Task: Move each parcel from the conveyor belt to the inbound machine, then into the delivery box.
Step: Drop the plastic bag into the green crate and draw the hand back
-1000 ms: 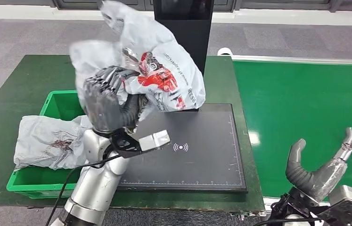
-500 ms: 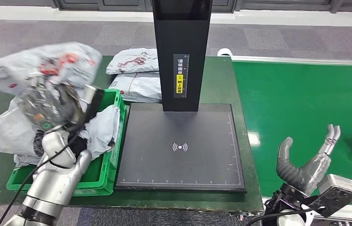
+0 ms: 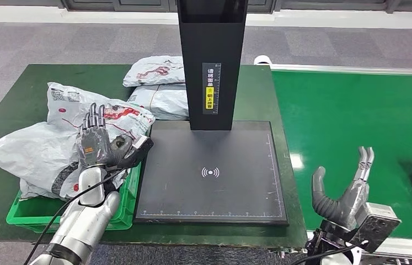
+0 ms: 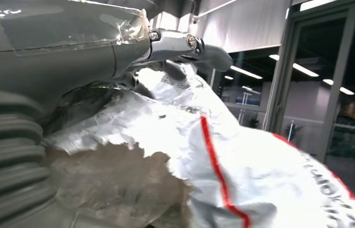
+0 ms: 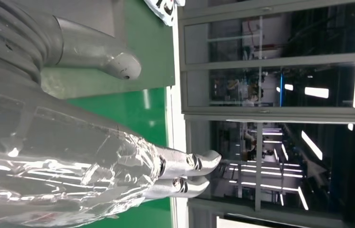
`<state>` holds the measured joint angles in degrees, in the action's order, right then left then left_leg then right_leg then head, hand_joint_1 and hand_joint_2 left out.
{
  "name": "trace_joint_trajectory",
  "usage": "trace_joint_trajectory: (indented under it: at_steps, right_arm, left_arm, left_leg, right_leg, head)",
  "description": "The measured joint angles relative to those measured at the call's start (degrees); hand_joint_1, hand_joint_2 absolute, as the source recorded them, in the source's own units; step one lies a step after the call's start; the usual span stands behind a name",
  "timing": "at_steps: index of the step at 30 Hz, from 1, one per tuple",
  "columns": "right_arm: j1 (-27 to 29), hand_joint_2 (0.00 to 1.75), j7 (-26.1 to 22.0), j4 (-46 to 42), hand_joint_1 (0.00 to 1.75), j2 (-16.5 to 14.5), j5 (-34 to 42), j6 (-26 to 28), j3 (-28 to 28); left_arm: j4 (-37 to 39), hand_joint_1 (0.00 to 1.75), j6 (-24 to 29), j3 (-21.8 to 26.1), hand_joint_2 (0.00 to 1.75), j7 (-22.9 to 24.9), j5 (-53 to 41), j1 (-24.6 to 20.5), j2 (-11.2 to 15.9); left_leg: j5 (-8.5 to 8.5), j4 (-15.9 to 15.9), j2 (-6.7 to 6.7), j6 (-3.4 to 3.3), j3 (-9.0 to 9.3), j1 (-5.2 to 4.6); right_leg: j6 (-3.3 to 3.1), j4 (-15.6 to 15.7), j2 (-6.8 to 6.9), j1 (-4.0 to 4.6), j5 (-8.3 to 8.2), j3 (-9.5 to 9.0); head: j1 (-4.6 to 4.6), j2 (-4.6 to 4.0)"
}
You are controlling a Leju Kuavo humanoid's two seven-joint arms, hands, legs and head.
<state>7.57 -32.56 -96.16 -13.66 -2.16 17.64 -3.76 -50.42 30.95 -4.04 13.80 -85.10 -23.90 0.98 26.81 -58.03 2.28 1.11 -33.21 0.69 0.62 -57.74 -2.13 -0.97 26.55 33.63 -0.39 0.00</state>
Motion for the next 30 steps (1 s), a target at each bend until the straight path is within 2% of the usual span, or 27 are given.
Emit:
trace_joint_trajectory:
  at_steps: [3,5,7,11,15,17,19,21,23,26,30]
  right_arm:
    - [0.2,1.75,0.2,0.0,0.00,0.0,-0.1,-0.1,0.0]
    - [0.4,1.75,0.4,0.0,0.00,0.0,-0.1,-0.3,0.0]
    - [0.6,1.75,0.7,0.0,0.00,0.0,-0.2,-0.3,0.0]
    - [1.1,1.75,1.1,0.0,0.00,-0.1,-0.3,-0.1,0.0]
    - [1.1,0.00,1.7,0.1,0.00,-0.3,-0.5,0.0,0.0]
    - [1.0,0.00,2.4,0.6,0.00,-0.3,-0.5,-0.4,0.0]
    - [0.8,0.87,3.0,1.4,0.00,-0.3,-0.5,-0.8,0.0]
    - [0.5,1.75,3.3,2.3,0.00,-0.3,-0.7,-1.0,0.0]
    - [0.2,1.75,3.6,3.1,0.00,-0.3,-1.8,-0.8,-0.1]
    - [-0.6,1.75,5.4,4.4,0.00,-0.2,-7.2,1.3,-0.5]
    - [-4.3,1.75,9.4,8.9,0.00,1.3,-19.1,4.8,-2.2]
  left_arm:
    - [0.1,0.00,0.8,1.5,0.00,-2.1,1.7,0.1,-0.8]
    - [-0.6,0.00,2.8,2.6,0.00,-5.7,6.1,0.3,-1.5]
    - [-2.4,0.00,5.4,3.9,0.00,-12.3,15.1,0.7,-2.5]
    - [-9.5,0.00,7.5,6.8,0.00,-28.9,42.9,2.3,-4.9]
    - [-15.2,0.00,8.2,8.4,0.00,-35.1,53.2,3.7,-6.3]
    - [-17.6,0.00,8.5,8.9,0.00,-38.2,58.8,4.2,-6.9]
    - [-19.7,0.00,8.4,9.4,0.00,-40.9,64.0,4.7,-7.3]
    - [-21.7,0.00,7.9,9.8,0.87,-42.5,67.6,5.3,-7.6]
    - [-23.4,0.00,5.7,9.9,1.75,-43.4,70.1,6.1,-8.0]
    - [-25.3,0.00,-3.2,8.9,1.75,-42.7,71.9,7.1,-8.6]
    - [-25.7,0.00,-16.3,2.7,1.75,-41.2,73.1,8.4,-9.9]
  left_leg:
    - [-0.02,0.0,0.01,0.02,0.00,0.00]
    - [-0.03,0.0,0.01,0.03,0.00,0.01]
    - [-0.04,0.0,0.00,0.04,0.00,0.01]
    - [-0.02,0.0,-0.01,0.03,0.00,0.01]
    - [-0.01,0.0,0.04,0.02,-0.03,0.01]
    - [-0.01,0.0,0.01,0.03,-0.03,0.01]
    - [-0.01,0.0,0.00,0.03,-0.02,0.01]
    - [-0.02,0.0,0.00,0.03,-0.02,0.01]
    - [-0.02,0.0,0.02,0.03,-0.01,0.01]
    - [-0.03,0.0,0.02,0.03,-0.01,0.01]
    - [-0.02,0.0,-0.02,0.00,-0.01,-0.02]
  right_leg:
    - [-0.01,0.0,0.01,0.04,0.00,0.00]
    - [-0.01,0.0,0.01,0.06,-0.01,-0.01]
    - [-0.01,0.0,0.00,0.06,-0.01,-0.01]
    - [-0.01,0.0,-0.01,0.05,-0.01,-0.01]
    - [-0.01,0.0,0.02,0.07,0.01,-0.01]
    - [-0.01,0.0,0.02,0.08,0.01,-0.01]
    - [-0.01,0.0,0.01,0.08,0.00,-0.01]
    - [-0.01,0.0,0.02,0.09,0.00,-0.01]
    - [-0.01,0.0,0.01,0.09,0.00,-0.01]
    - [-0.01,0.0,0.01,0.06,0.00,0.00]
    - [0.04,0.0,-0.01,-0.05,-0.04,0.00]
  head:
    - [-0.01,0.00]
    - [-0.01,0.00]
    - [0.00,0.00]
    - [-0.01,0.00]
    - [-0.01,0.00]
    - [0.00,0.00]
    - [-0.01,0.00]
    - [-0.01,0.00]
    - [-0.01,0.00]
    - [-0.01,0.00]
    - [-0.01,0.00]
